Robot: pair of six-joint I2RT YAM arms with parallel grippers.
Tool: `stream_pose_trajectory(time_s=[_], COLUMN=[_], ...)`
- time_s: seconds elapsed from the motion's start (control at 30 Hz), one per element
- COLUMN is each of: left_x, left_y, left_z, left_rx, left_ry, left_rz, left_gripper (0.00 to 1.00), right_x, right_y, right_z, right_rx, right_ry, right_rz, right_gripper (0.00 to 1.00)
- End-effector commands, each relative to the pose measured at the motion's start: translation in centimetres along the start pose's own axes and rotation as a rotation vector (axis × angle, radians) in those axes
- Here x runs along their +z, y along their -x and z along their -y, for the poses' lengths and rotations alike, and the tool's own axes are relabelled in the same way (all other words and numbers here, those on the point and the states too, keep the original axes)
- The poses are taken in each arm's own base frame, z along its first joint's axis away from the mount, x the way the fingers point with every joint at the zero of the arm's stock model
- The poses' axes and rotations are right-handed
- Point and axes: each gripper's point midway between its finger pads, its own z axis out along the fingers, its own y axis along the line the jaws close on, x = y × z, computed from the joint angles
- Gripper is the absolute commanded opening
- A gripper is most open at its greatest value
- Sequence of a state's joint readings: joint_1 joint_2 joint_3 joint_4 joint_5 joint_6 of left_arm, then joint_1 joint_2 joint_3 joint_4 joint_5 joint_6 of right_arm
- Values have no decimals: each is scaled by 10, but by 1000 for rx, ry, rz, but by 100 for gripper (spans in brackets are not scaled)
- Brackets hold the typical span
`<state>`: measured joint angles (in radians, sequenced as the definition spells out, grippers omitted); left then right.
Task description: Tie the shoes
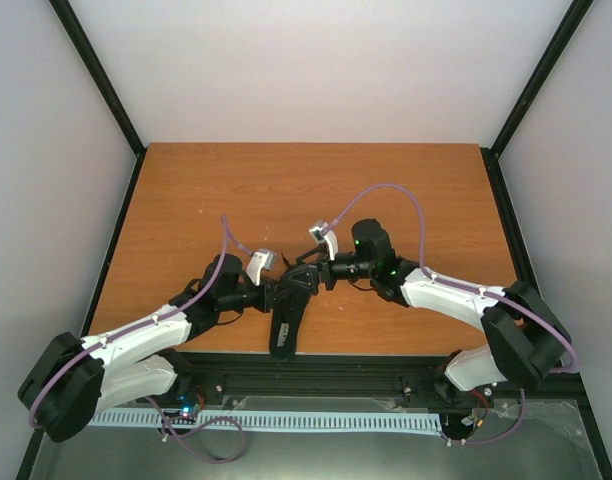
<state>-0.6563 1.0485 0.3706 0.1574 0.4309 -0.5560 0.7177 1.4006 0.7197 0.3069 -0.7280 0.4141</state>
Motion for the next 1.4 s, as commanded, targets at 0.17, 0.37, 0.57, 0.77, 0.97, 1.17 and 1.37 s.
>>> stream_pose_trajectory(time_s=[0.17, 0.37, 0.57, 0.77, 0.97, 1.17, 1.37], left_x=[-5, -5, -6, -7, -8, -10, -11], left_y=[11, 12, 16, 19, 20, 21, 21], left_z=[14, 17, 20, 20, 21, 23, 22], left_rx=[-13, -15, -17, -22, -27, -37, -48], left_ry=[-47, -64, -67, -65, -67, -72, -65], left_rz=[21, 16, 27, 39, 45, 49, 50], left_gripper=[1, 1, 1, 1, 1, 1, 1], right_x=[19, 29, 38, 42, 46, 47, 50], right_y=[-16, -30, -45, -63, -78, -81, -83], right_z=[-23, -19, -14, -13, -9, -7, -3], right_rx=[-103, -97, -77, -58, -43, -52, -57], right_ry=[158, 185, 179, 169, 157, 149, 130], right_rz=[-46, -85, -132, -160, -181, -170, -172], right_gripper=[95, 95, 92, 92, 90, 86, 81])
